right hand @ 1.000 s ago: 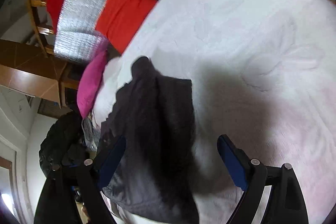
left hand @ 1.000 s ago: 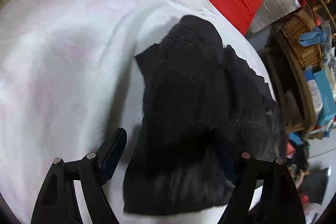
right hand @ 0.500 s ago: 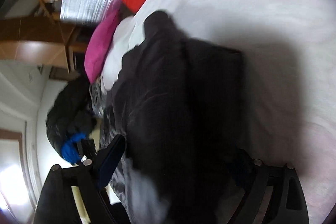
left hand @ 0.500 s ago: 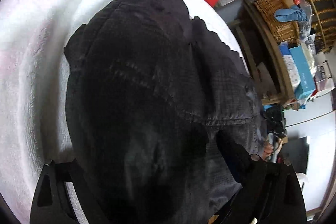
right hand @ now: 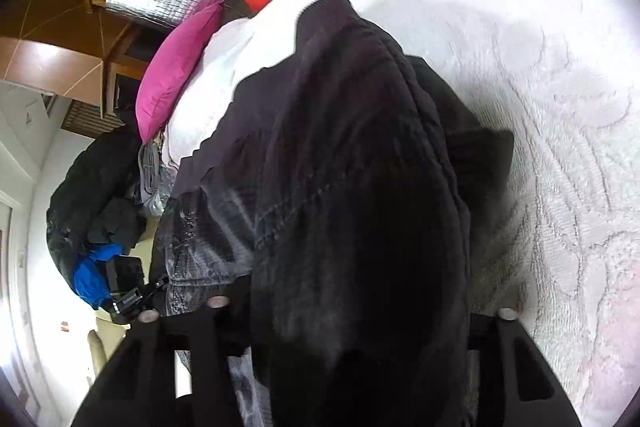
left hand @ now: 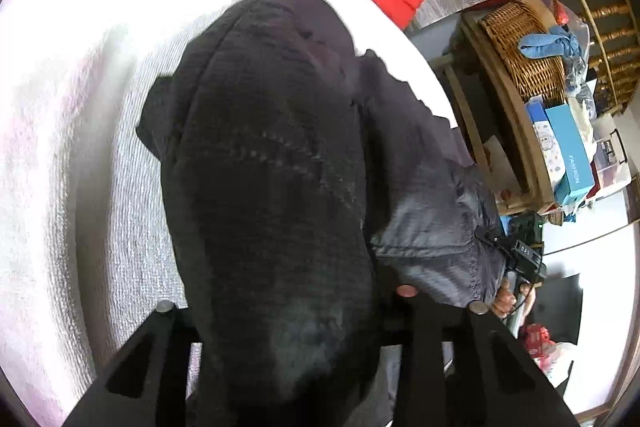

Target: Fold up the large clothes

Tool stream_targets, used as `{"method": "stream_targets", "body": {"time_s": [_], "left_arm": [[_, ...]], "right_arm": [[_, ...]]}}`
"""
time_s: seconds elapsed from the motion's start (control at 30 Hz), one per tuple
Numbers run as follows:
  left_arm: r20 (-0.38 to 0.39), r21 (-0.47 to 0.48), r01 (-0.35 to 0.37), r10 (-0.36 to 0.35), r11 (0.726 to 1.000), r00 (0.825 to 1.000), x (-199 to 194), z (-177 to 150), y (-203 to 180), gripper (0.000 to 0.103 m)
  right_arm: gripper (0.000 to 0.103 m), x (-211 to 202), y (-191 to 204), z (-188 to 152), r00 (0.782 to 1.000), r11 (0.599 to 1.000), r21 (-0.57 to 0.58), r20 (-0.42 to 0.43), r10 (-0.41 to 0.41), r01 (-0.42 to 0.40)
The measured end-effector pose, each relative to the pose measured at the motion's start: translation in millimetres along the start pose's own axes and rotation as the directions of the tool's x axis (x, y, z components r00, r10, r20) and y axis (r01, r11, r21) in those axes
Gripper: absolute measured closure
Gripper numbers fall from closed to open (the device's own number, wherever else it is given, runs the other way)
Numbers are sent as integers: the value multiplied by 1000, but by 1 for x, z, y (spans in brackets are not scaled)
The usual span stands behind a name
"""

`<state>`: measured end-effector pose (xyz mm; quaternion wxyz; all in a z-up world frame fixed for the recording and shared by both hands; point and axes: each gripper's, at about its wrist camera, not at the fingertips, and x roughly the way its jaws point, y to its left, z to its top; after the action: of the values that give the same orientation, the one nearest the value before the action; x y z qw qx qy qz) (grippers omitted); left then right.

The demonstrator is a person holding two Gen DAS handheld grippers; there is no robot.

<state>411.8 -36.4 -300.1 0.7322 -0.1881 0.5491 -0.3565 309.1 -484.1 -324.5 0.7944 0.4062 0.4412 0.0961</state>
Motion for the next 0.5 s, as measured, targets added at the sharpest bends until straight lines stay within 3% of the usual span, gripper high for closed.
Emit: {"method": "stream_targets", "body": {"time_s": [0.1,0.2,0.37,0.5], "left_arm": [[50,27,-17,16,999,999,-12,-1,-18,75],[113,54,16,-22,998,993,-37,-4,-36,77],[191,138,35,-61,990,980,-75,-19,-71,77],[162,86,-22,8,996,987,-70,-24,-56,75]], "right_arm": [[64,-15,17,-4,999,999,-32,48,-18,20],[69,-35,34,-6,994,998,-55,108,3,3],[70,-69,64,-17,980,992,-118,188,57,-36],[70,-71,60,-25,981,993,-108,185,55,-35]]}}
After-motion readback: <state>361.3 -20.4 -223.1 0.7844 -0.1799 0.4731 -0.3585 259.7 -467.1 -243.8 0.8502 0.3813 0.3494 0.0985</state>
